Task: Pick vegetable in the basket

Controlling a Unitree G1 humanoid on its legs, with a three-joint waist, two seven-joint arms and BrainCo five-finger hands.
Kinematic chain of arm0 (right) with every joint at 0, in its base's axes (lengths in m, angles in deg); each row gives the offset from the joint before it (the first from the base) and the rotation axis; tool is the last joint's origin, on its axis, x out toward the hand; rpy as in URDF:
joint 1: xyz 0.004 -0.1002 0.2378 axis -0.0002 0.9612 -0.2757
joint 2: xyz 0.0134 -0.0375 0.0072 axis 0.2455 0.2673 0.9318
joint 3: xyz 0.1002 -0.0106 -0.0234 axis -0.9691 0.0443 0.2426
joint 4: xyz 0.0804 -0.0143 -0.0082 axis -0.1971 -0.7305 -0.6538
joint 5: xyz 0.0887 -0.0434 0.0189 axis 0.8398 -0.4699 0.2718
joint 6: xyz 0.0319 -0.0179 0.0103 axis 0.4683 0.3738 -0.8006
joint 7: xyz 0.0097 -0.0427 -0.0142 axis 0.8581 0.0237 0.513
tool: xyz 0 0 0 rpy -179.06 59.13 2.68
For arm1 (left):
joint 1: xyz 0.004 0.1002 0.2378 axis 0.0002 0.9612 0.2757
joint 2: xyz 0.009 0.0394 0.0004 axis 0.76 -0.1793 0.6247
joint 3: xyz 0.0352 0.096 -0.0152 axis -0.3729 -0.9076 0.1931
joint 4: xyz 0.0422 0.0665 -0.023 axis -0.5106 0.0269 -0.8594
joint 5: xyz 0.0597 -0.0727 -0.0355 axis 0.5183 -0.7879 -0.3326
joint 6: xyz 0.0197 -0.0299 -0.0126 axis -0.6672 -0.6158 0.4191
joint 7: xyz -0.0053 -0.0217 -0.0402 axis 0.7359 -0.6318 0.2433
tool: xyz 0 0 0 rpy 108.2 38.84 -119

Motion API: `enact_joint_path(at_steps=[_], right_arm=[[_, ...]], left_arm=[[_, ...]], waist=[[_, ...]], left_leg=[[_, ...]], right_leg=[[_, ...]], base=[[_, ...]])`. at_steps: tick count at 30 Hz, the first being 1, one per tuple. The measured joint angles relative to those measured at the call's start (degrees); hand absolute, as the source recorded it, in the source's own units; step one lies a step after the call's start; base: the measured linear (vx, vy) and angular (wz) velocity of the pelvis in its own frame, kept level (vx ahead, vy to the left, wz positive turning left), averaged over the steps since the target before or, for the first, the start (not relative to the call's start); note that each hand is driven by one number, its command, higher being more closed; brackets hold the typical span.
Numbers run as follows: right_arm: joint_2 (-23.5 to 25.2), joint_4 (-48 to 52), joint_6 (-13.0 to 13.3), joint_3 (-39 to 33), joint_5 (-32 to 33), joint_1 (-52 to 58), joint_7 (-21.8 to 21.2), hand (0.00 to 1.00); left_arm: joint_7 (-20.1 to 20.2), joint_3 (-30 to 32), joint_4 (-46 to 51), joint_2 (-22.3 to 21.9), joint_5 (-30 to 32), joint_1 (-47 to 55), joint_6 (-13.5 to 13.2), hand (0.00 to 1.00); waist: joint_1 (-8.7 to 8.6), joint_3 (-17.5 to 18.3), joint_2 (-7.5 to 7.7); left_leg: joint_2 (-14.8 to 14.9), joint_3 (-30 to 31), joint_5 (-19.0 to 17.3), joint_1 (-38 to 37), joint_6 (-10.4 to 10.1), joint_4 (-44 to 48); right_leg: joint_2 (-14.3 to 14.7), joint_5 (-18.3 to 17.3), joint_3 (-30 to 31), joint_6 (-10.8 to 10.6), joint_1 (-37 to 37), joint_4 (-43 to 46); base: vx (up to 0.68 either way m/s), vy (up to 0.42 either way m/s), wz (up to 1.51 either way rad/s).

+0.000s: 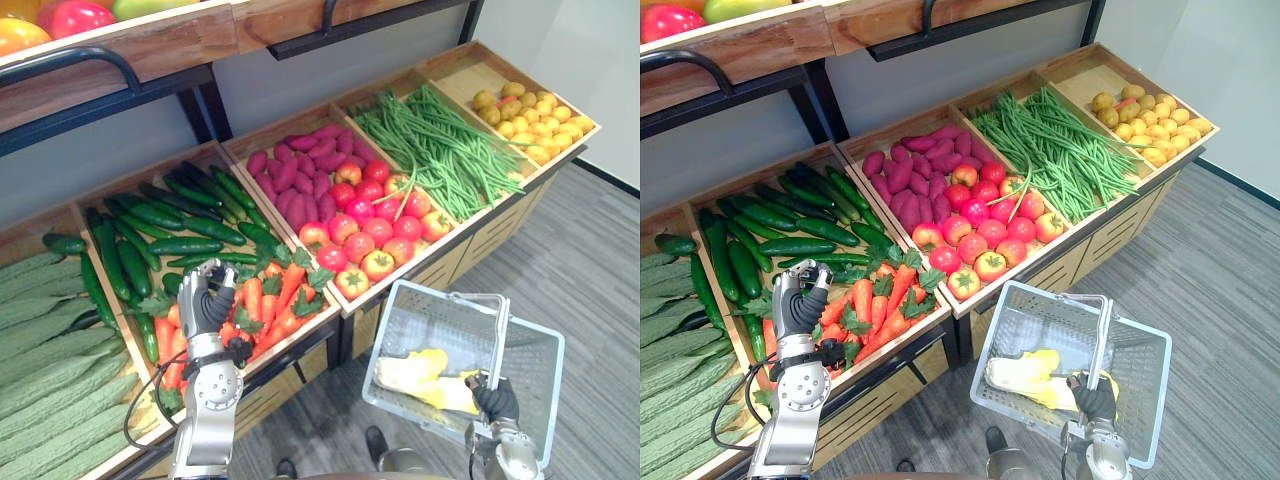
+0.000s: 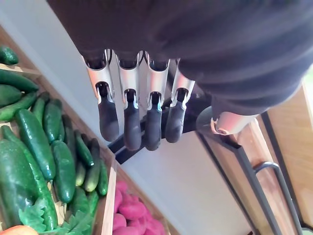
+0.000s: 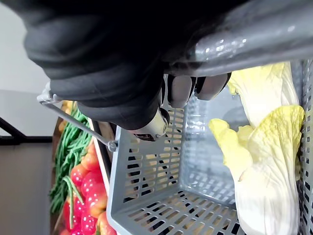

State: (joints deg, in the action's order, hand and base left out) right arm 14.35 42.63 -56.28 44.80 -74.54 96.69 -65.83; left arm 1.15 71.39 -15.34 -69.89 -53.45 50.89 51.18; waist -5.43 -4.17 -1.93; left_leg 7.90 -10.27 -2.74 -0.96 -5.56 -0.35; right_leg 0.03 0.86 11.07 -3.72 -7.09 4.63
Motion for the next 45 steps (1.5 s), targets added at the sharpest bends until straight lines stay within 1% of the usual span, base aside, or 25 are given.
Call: enact_joint_path(at_steps=[3, 5, 9, 13, 15, 18, 20, 22, 23, 25, 28, 31, 32, 37, 38, 41, 45], right_arm=[[0.12, 0.0, -0.17, 0.01, -0.03, 0.18, -0.02, 1.0], [0.23, 0.0, -0.22, 0.02, -0.03, 0.47, -0.05, 1.0], [0.27, 0.0, -0.33, 0.01, -0.16, 0.97, -0.09, 1.0], [0.25, -0.22, -0.73, 0.04, -0.17, 0.98, -0.16, 1.0], [0.14, -0.28, -0.73, 0.05, -0.25, 0.78, -0.25, 1.0], [-0.23, -0.6, -0.72, 0.06, -0.25, 0.52, -0.53, 1.0], [-0.32, -1.91, -0.72, 0.06, -0.26, -0.49, -0.78, 1.0], [-0.29, -3.28, -0.74, 0.27, -0.26, -1.47, -0.9, 1.0], [-0.29, -3.31, -0.74, 0.31, -0.27, -1.55, -0.99, 1.0], [-0.29, -3.31, -0.74, 0.31, -0.36, -1.76, -1.04, 1.0], [-0.29, -3.31, -0.71, 0.3, -0.34, -2.08, -1.02, 1.0], [-0.31, -3.3, -0.63, 0.42, -0.34, -3.54, -1.02, 1.0], [-0.33, -3.3, -0.41, 0.44, -0.3, -3.99, -0.98, 1.0], [-0.9, -3.3, -0.33, 1.17, -0.28, -4.77, -0.84, 1.0], [-1.04, -3.3, -0.25, 1.33, -0.27, -4.78, -0.76, 1.0], [-1.42, -3.3, -0.1, 1.89, -0.27, -4.94, -0.75, 1.0], [-1.42, -3.34, -0.05, 1.91, -0.27, -5.4, -0.77, 1.0]], left_arm=[[0.0, 0.33, -1.2, 0.0, 0.02, -0.01, 0.87, 0.0], [0.0, 1.79, -2.63, -0.33, 0.02, -0.18, 1.66, 0.0], [0.01, 4.2, -7.1, -0.37, 0.0, -0.37, 3.86, 0.0], [0.14, 4.28, -10.45, -0.04, 0.01, -0.86, 5.05, 0.0], [0.48, 4.14, -13.99, 1.18, 0.02, -2.77, 5.4, 0.0], [0.61, 3.87, -17.39, 2.79, 0.05, -4.99, 5.45, 0.0], [1.67, 3.38, -20.11, 4.32, 0.18, -6.79, 5.45, 0.0], [2.49, 2.38, -22.48, 5.76, 0.65, -8.13, 5.43, 0.0], [3.12, 1.81, -23.29, 6.39, 1.32, -8.26, 5.37, 0.0], [4.39, 1.51, -25.26, 7.0, 2.37, -8.43, 5.35, 0.0], [5.36, 1.21, -27.33, 8.36, 4.14, -10.49, 4.86, 0.0], [6.74, 1.14, -30.63, 10.18, 4.65, -12.81, 5.0, 0.0], [6.6, 1.12, -30.63, 10.39, 4.99, -12.97, 4.8, 0.0], [6.31, 1.15, -31.5, 10.56, 5.59, -14.42, 4.05, 0.0], [6.18, 1.12, -32.21, 10.72, 5.62, -15.1, 3.7, 1.0], [5.37, 1.1, -33.14, 10.96, 5.67, -16.72, 3.61, 1.0], [5.15, 1.54, -34.82, 13.02, 5.37, -19.77, 3.65, 1.0]], waist=[[0.0, 0.73, 0.11], [-0.02, 1.28, 0.18], [-0.09, 1.31, 0.24], [-0.14, 1.29, 0.3], [-0.17, 1.18, 0.46], [-0.29, 0.99, 0.82], [-0.59, 0.64, 1.3], [-1.26, 0.19, 1.97], [-1.65, 0.09, 2.06], [-1.7, -0.33, 2.39], [-1.69, -2.04, 2.9], [-1.73, -3.27, 2.92], [-1.66, -4.3, 2.93], [-1.56, -5.64, 2.8], [-1.54, -5.84, 2.76], [-1.48, -5.92, 2.73], [-1.62, -6.4, 2.76]], left_leg=[[-0.02, -0.12, 0.01, -0.04, 0.0, -0.51], [0.01, -0.43, 0.07, -0.2, -0.07, -0.85], [-0.08, -0.99, 0.07, -0.52, -0.07, -1.76], [-0.1, -0.92, 0.05, 0.07, -0.07, -1.94], [-0.23, -0.83, 0.05, 1.0, -0.06, -1.94], [-0.51, -0.79, 0.08, 1.89, -0.03, -1.79], [-0.6, -0.73, 0.08, 2.68, -0.02, -1.69], [-0.78, -0.69, 0.09, 3.71, -0.01, -1.66], [-0.9, -0.67, 0.1, 4.34, 0.01, -1.62], [-1.01, -0.72, 0.11, 4.53, 0.02, -1.63], [-0.99, -0.59, 0.11, 4.81, 0.02, -1.54], [-1.05, -0.37, 0.1, 6.33, 0.02, -0.89], [-1.0, -0.23, 0.1, 6.28, 0.02, -0.63], [-0.96, 0.17, 0.04, 7.4, 0.04, 0.21], [-1.0, 0.46, 0.04, 7.58, 0.05, 0.3], [-1.04, 0.75, 0.08, 8.06, 0.05, 0.33], [-1.08, 0.82, 0.24, 8.09, 0.01, 0.32]], right_leg=[[-0.01, 0.03, 0.06, -0.02, 0.0, -0.42], [0.05, 0.21, 0.26, -0.16, -0.02, -0.94], [0.1, 0.26, 0.73, -0.25, -0.12, -1.51], [0.11, 0.29, 0.95, -0.3, -0.52, -2.01], [0.14, 0.28, 1.09, -0.3, -1.48, -2.02], [0.19, 0.28, 1.37, -0.29, -2.45, -1.97], [0.16, 0.28, 1.45, -0.29, -3.33, -1.91], [0.01, 0.28, 1.53, -0.29, -4.3, -1.85], [-0.09, 0.29, 1.51, -0.29, -4.81, -1.85], [-0.21, 0.29, 1.64, -0.28, -5.33, -1.81], [-0.24, 0.29, 1.54, -0.28, -5.33, -1.7], [-0.3, 0.29, 1.52, -0.28, -6.67, -1.31], [-0.29, 0.28, 1.48, -0.27, -6.84, -1.0], [-0.25, 0.25, 1.26, -0.23, -7.34, -0.6], [-0.23, 0.24, 1.12, -0.21, -7.39, -0.6], [-0.2, 0.25, 0.91, -0.19, -8.27, -0.3], [-0.22, 0.34, 0.82, -0.13, -8.42, -0.16]], base=[[0.01, 0.005, -0.01], [0.04, 0.016, -0.07], [0.03, 0.018, -0.07], [0.04, 0.018, 0.0], [0.02, 0.006, -0.01], [0.02, 0.013, -0.06], [0.02, 0.008, -0.04], [0.01, 0.009, 0.02], [0.02, 0.017, 0.03], [0.04, 0.017, -0.03], [0.03, 0.02, 0.03], [0.0, 0.003, 0.01], [0.01, -0.007, 0.03], [-0.01, -0.004, 0.03], [-0.04, -0.005, 0.07], [-0.02, -0.008, 0.06], [0.0, -0.002, 0.01]])
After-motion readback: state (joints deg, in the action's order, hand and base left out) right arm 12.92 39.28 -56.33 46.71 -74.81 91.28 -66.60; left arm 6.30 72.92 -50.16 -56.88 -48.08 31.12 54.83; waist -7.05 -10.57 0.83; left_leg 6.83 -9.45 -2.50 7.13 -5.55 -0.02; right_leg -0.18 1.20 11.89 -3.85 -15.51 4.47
